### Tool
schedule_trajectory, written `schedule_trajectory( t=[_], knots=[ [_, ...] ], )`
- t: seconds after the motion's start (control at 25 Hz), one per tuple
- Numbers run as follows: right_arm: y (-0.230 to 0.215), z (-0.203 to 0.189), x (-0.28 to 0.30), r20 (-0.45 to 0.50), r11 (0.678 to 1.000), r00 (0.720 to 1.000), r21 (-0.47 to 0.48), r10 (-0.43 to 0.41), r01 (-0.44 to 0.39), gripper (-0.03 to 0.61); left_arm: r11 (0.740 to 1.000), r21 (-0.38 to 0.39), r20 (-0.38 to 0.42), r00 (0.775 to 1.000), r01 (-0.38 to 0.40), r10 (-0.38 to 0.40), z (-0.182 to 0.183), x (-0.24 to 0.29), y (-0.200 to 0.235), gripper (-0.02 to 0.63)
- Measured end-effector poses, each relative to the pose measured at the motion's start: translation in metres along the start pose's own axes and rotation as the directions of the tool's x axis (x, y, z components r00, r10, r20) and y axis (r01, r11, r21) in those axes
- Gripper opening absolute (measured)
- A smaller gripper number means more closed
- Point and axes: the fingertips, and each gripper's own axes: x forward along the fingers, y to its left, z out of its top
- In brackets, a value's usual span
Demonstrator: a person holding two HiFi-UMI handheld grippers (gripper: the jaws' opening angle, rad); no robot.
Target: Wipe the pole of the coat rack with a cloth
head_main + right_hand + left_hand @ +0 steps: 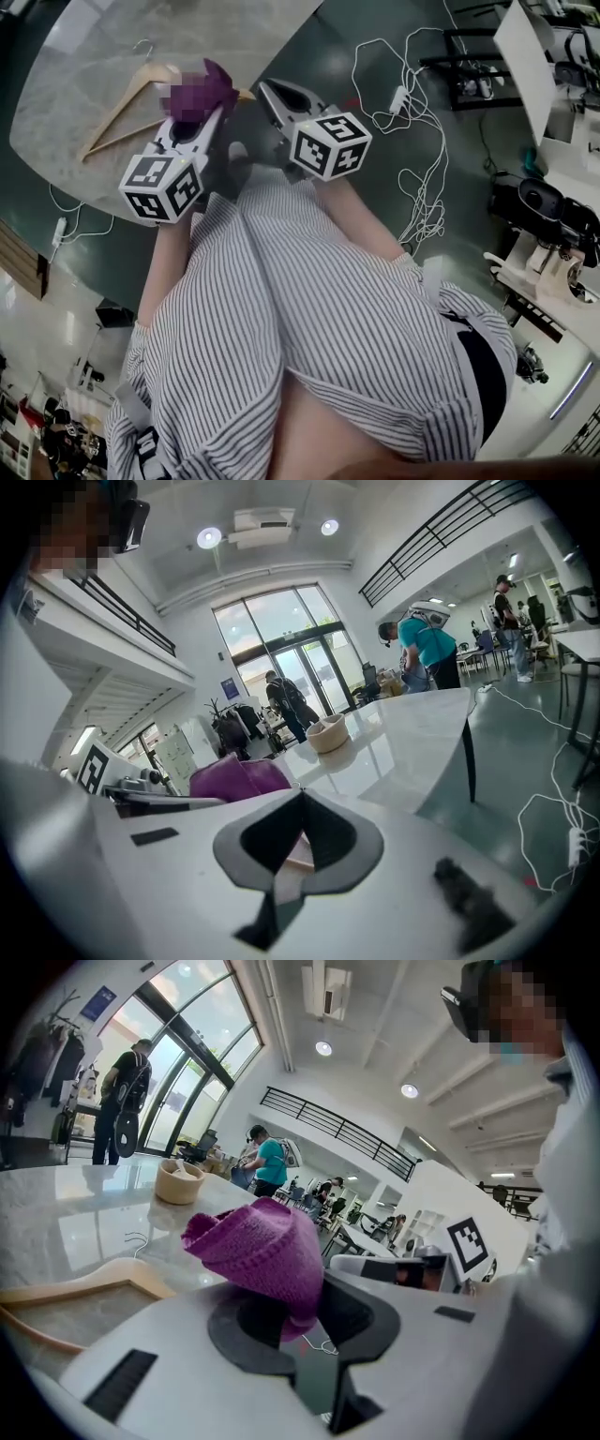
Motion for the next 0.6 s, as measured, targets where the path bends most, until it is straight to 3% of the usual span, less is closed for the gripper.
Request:
schedule_trajectory(
  t=[0.2, 0.6],
  knots=[
    [-0.021, 0.011, 0.018, -0.019, 1.000, 1.000, -0.003, 0.009, -0.009, 0.014, 1.000, -0.016, 0.002, 1.000, -0.012, 0.012, 0.009, 0.024, 0.010, 0.080],
    [-0.018, 0.000, 0.030, -0.070, 0.999, 0.996, 0.024, 0.047, -0.045, 0.014, 1.000, -0.009, -0.047, 0.999, 0.016, -0.016, 0.010, 0.036, 0.009, 0.080]
  ],
)
